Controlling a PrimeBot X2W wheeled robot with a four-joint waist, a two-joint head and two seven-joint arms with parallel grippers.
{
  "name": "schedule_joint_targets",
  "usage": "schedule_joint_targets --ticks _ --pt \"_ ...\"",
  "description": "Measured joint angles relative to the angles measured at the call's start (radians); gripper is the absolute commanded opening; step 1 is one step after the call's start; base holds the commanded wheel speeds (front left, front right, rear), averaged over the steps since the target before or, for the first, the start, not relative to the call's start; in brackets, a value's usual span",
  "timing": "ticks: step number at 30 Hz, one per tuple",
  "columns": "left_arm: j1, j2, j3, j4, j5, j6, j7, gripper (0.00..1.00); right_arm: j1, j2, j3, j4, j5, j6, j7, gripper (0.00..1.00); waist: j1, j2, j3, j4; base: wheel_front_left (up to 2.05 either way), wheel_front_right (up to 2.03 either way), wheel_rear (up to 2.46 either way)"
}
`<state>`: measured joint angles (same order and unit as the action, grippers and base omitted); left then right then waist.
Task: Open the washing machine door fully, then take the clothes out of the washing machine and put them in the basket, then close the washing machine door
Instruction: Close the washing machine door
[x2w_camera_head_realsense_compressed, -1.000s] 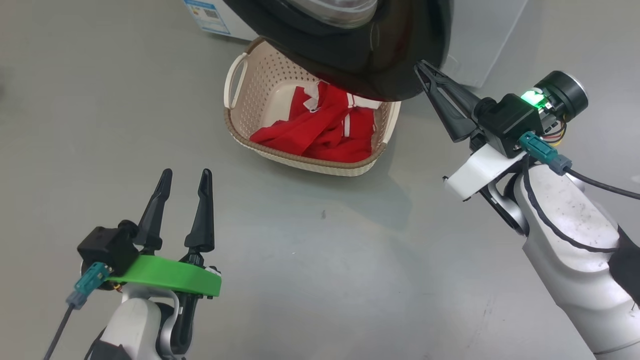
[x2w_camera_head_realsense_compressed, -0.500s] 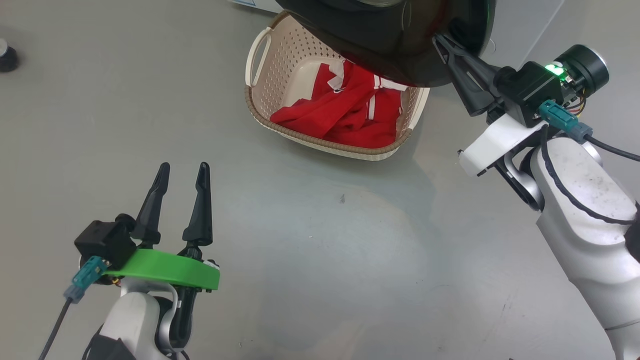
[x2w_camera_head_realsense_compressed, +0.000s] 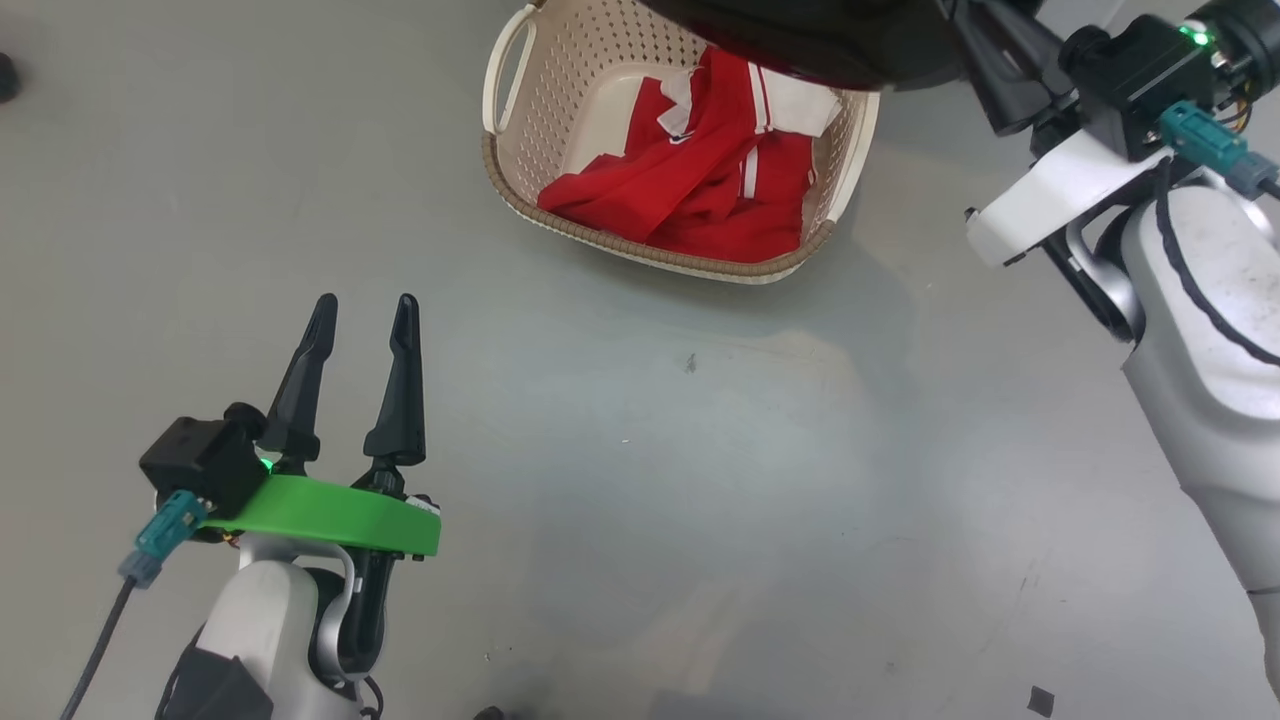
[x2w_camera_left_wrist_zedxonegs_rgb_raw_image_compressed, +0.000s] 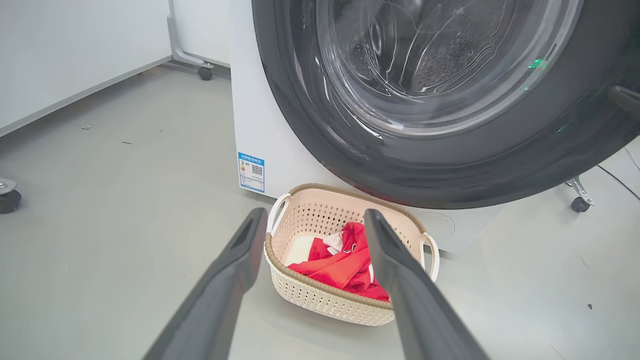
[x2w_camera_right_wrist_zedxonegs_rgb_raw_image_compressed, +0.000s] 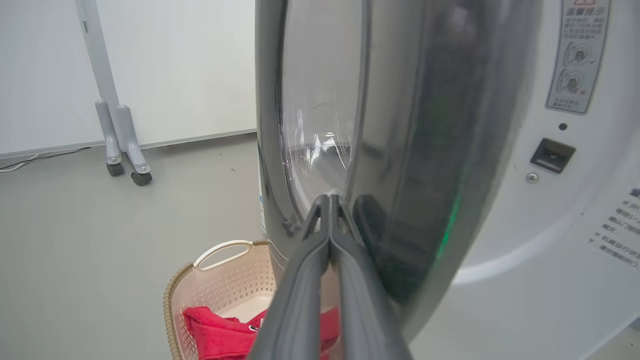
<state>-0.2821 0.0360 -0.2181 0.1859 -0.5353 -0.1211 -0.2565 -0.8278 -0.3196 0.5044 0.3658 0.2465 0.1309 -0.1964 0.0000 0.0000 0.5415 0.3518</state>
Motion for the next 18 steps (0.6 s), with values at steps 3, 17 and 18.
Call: schedule_joint_targets --ticks 3,17,18 --pt "-0.007 -0.003 0.003 -0.003 0.000 0.000 0.000 1.00 -0.034 -0.009 -0.007 0.004 0.007 0.000 0.000 0.00 0.0000 0.0000 0.021 0.001 0.00 0.00 0.00" --pt "-0.054 -0.010 -0.006 -0.013 -0.002 0.000 0.000 1.00 -0.230 -0.080 -0.027 0.014 0.007 0.000 0.036 0.00 0.0000 0.0000 0.136 0.016 0.00 0.00 0.00" --pt "-0.059 -0.011 -0.008 -0.013 -0.002 0.000 0.000 1.00 -0.243 -0.086 -0.027 0.016 0.006 0.000 0.037 0.00 0.0000 0.0000 0.143 0.018 0.00 0.00 0.00"
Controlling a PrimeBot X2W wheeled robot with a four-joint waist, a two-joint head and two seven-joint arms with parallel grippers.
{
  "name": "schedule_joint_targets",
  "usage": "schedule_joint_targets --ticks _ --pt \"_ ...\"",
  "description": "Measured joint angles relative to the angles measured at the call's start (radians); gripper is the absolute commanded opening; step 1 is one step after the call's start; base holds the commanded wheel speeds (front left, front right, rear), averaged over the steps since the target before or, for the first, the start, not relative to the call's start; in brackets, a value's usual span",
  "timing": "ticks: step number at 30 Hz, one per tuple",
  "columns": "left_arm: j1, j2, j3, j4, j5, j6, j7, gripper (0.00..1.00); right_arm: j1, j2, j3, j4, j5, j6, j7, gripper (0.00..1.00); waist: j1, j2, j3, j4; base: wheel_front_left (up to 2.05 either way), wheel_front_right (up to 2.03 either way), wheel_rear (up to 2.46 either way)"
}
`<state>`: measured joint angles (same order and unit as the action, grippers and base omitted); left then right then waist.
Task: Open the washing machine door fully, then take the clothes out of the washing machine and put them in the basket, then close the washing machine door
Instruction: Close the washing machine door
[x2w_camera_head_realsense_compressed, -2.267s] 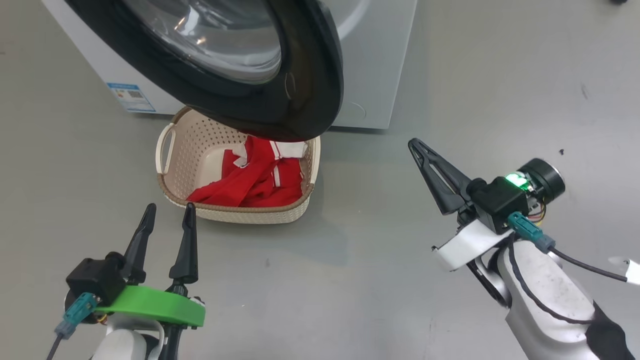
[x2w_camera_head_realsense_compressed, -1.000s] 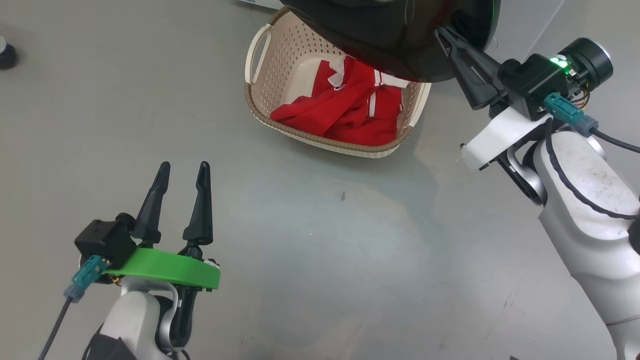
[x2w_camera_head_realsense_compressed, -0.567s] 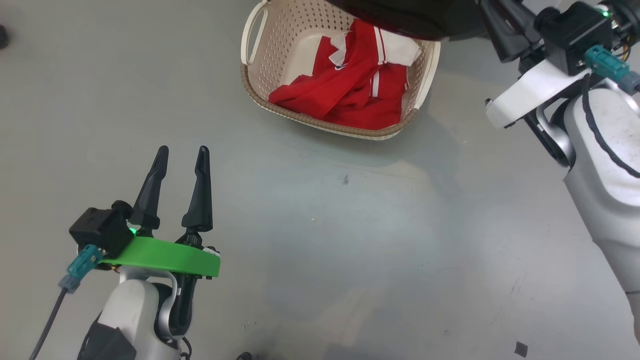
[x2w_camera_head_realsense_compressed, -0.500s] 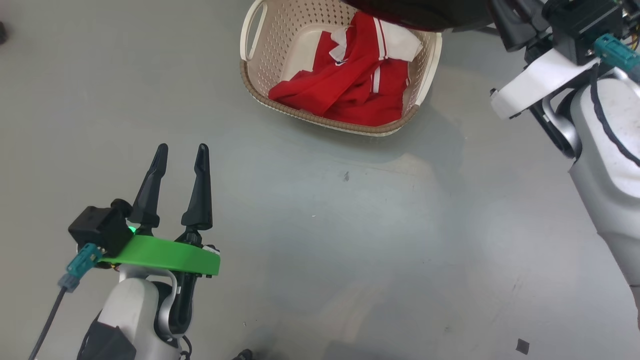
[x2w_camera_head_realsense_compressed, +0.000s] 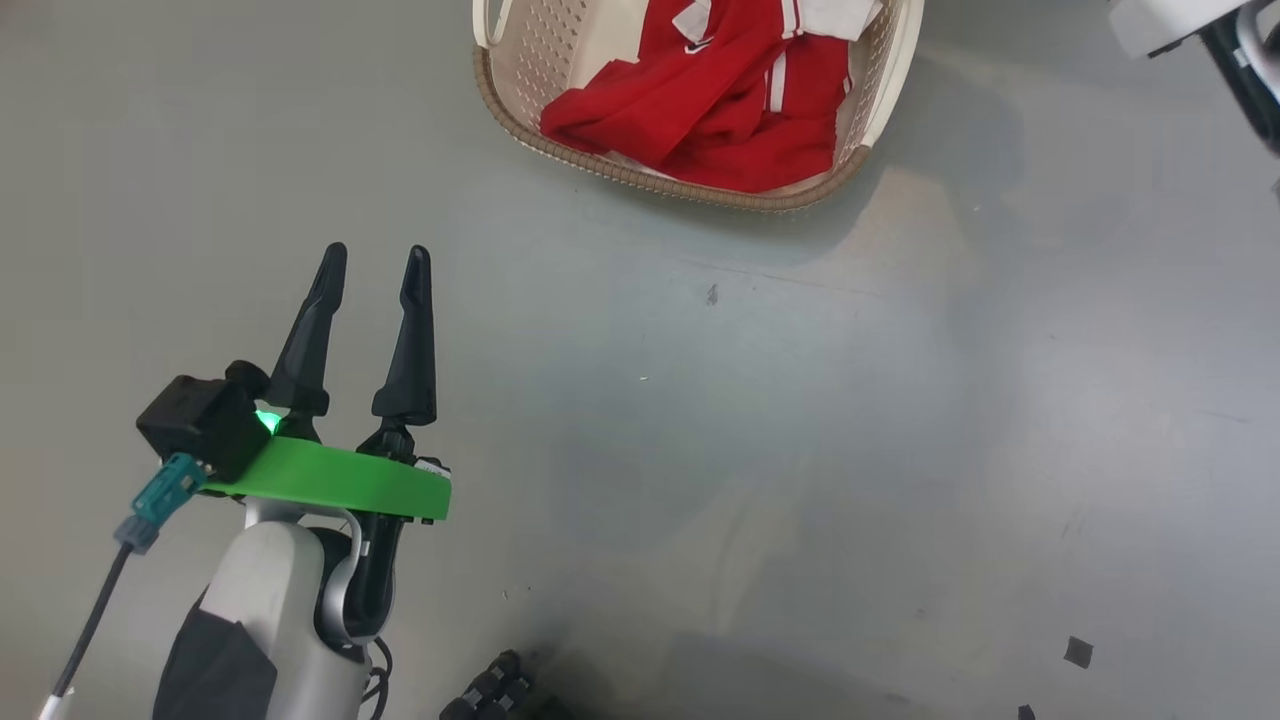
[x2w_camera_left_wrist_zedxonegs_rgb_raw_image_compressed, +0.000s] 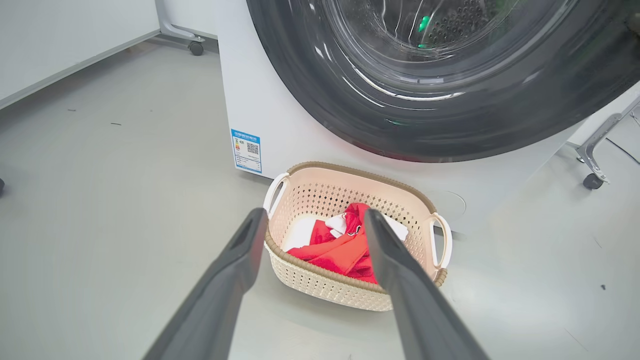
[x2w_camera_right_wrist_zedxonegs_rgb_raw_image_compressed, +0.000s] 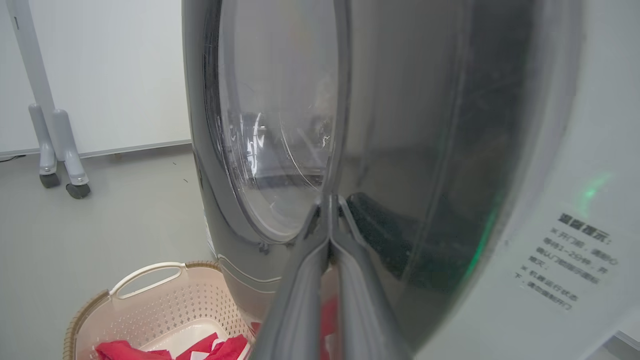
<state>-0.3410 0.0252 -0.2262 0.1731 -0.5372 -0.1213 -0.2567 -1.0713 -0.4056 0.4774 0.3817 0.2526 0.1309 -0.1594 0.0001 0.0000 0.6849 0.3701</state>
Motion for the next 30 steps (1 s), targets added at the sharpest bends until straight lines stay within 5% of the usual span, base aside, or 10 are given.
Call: schedule_joint_targets --ticks 30 --pt "-0.039 -0.005 -0.030 0.008 -0.076 -0.003 0.000 1.00 -0.218 -0.020 -0.032 0.122 -0.021 0.000 0.012 0.00 0.0000 0.0000 0.077 0.050 0.00 0.00 0.00"
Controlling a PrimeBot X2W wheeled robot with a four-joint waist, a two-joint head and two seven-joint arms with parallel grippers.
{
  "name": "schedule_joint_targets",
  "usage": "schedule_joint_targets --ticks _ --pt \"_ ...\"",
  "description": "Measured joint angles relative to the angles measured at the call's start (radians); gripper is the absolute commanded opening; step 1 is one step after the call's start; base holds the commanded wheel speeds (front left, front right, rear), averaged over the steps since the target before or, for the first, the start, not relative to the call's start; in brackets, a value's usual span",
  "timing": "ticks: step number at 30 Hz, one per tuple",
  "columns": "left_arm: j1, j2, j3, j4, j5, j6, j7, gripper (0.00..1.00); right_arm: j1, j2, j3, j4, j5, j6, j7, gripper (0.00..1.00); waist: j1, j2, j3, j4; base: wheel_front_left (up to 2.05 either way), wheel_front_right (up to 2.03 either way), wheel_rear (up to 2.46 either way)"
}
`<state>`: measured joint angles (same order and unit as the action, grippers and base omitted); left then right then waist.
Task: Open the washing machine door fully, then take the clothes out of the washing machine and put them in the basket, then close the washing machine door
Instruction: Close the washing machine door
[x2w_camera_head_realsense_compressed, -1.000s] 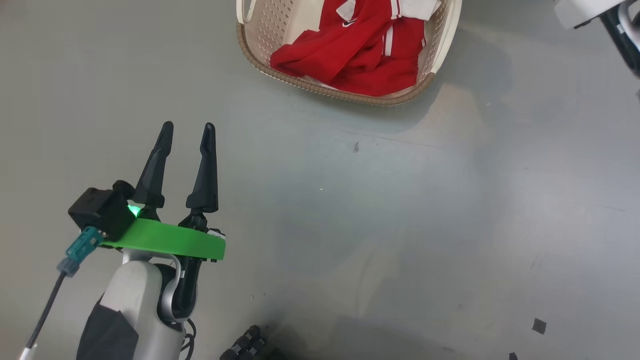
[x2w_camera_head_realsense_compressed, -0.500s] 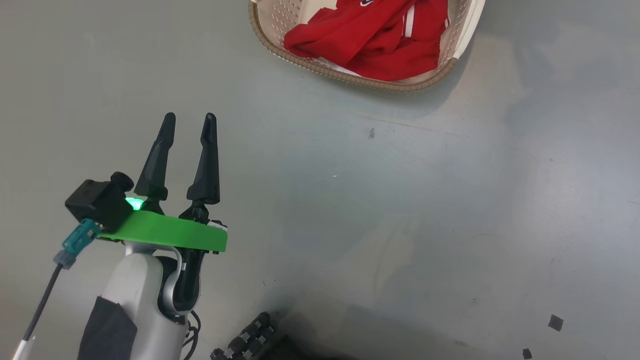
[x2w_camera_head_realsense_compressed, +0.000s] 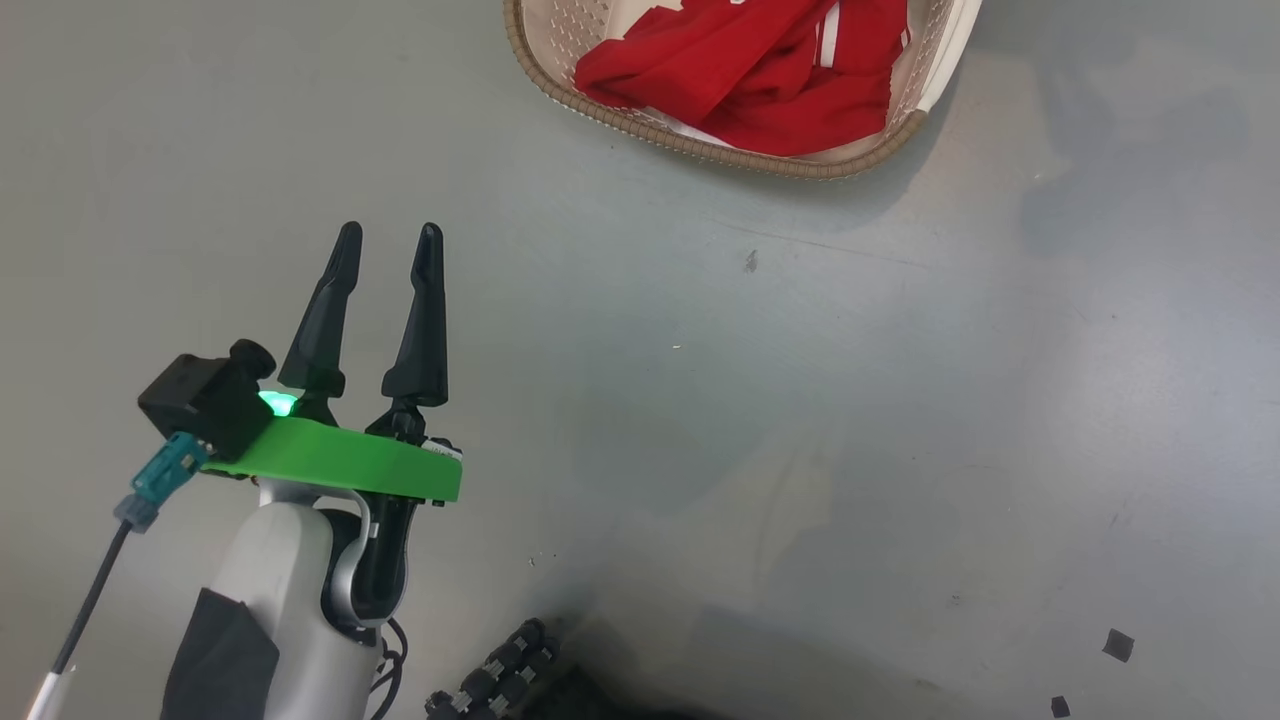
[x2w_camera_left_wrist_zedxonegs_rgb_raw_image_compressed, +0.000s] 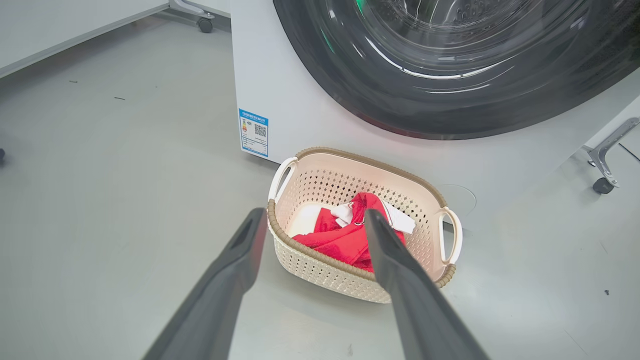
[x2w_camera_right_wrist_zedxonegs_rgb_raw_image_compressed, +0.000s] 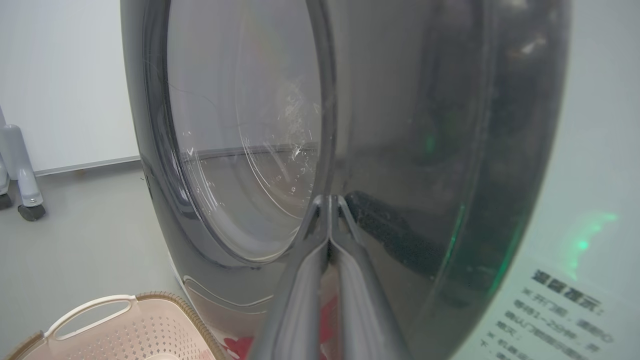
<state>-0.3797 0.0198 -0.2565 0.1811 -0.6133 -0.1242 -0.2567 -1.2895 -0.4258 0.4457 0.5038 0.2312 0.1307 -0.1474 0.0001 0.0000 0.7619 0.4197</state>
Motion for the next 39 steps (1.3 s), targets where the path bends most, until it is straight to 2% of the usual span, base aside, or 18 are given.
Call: schedule_joint_targets --ticks 7,13,24,31,39 --pt "-0.012 0.000 0.003 0.014 0.000 0.000 0.000 1.00 0.015 0.009 0.009 0.058 -0.001 -0.001 -0.046 0.00 0.0000 0.0000 -0.024 -0.003 0.00 0.00 0.00" --pt "-0.020 -0.001 0.030 0.030 0.017 0.000 0.000 1.00 0.119 0.015 0.056 0.122 -0.004 -0.003 -0.071 0.00 0.0000 0.0000 -0.067 -0.013 0.00 0.00 0.00" --pt "-0.019 -0.001 0.077 0.059 0.071 0.000 0.000 1.00 0.308 0.109 0.067 0.144 0.031 -0.003 -0.105 0.00 -0.0001 0.0000 -0.190 -0.062 0.00 0.00 0.00" --pt "0.013 0.013 0.097 0.078 0.082 0.000 0.000 1.00 0.444 0.151 0.037 0.140 0.077 -0.033 -0.105 0.00 -0.0001 0.0000 -0.276 -0.119 0.00 0.00 0.00" --pt "0.078 0.030 0.117 0.102 0.082 0.000 0.000 1.00 0.590 0.197 -0.029 0.053 0.116 -0.064 -0.105 0.00 -0.0001 0.0000 -0.378 -0.194 0.00 0.00 0.00"
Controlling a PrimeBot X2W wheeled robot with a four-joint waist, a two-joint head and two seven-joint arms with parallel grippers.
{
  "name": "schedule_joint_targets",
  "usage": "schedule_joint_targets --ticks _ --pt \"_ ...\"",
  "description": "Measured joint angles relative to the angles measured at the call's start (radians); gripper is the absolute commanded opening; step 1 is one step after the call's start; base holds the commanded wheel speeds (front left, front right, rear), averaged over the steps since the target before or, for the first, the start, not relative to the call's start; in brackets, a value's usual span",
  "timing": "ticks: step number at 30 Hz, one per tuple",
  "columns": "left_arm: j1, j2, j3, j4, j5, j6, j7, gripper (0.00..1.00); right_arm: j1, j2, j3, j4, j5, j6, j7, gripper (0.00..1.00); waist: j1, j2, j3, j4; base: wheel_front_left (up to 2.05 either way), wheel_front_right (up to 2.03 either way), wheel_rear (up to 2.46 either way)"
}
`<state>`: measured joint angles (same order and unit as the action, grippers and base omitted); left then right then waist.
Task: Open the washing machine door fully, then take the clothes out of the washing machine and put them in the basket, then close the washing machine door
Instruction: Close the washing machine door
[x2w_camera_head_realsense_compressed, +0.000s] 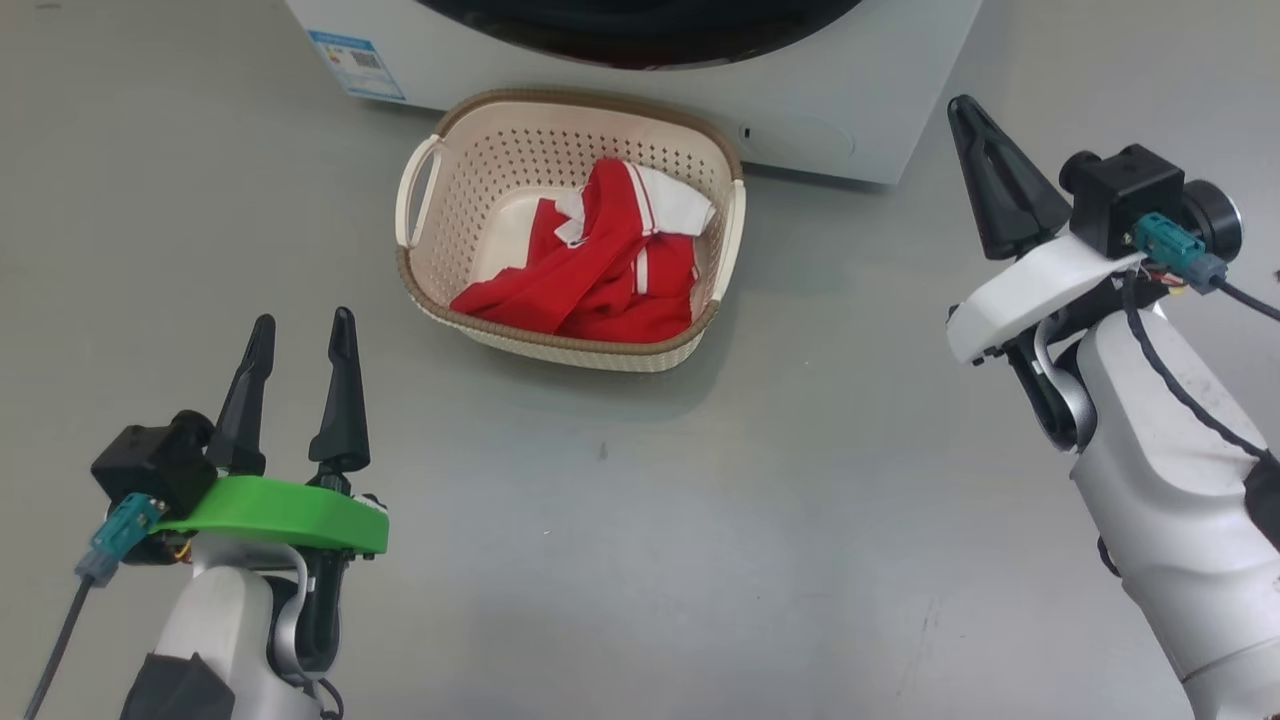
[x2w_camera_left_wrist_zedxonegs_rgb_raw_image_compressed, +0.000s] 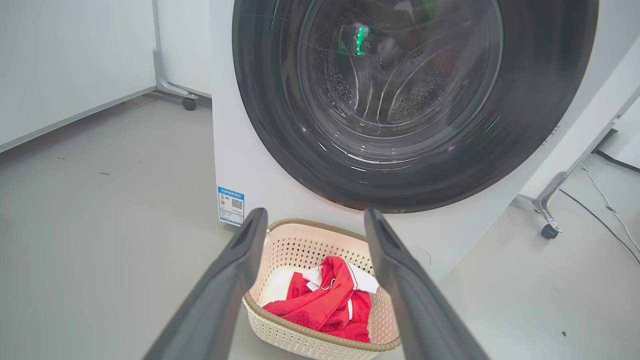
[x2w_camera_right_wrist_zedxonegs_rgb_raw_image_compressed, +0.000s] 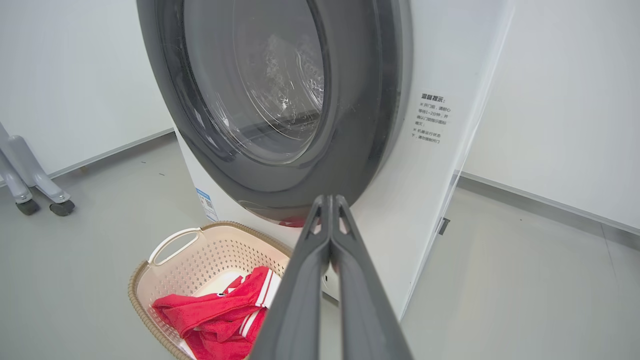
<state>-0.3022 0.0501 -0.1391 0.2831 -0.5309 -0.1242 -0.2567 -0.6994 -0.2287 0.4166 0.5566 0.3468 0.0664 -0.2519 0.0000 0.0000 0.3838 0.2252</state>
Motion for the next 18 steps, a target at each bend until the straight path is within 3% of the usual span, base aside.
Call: schedule_joint_targets --ticks 18 --pt "0.083 0.017 0.048 0.000 0.008 0.000 0.000 1.00 0.274 0.052 -0.137 -0.156 0.040 -0.062 0.000 0.00 -0.0001 0.0000 -0.173 -0.155 0.00 0.00 0.00"
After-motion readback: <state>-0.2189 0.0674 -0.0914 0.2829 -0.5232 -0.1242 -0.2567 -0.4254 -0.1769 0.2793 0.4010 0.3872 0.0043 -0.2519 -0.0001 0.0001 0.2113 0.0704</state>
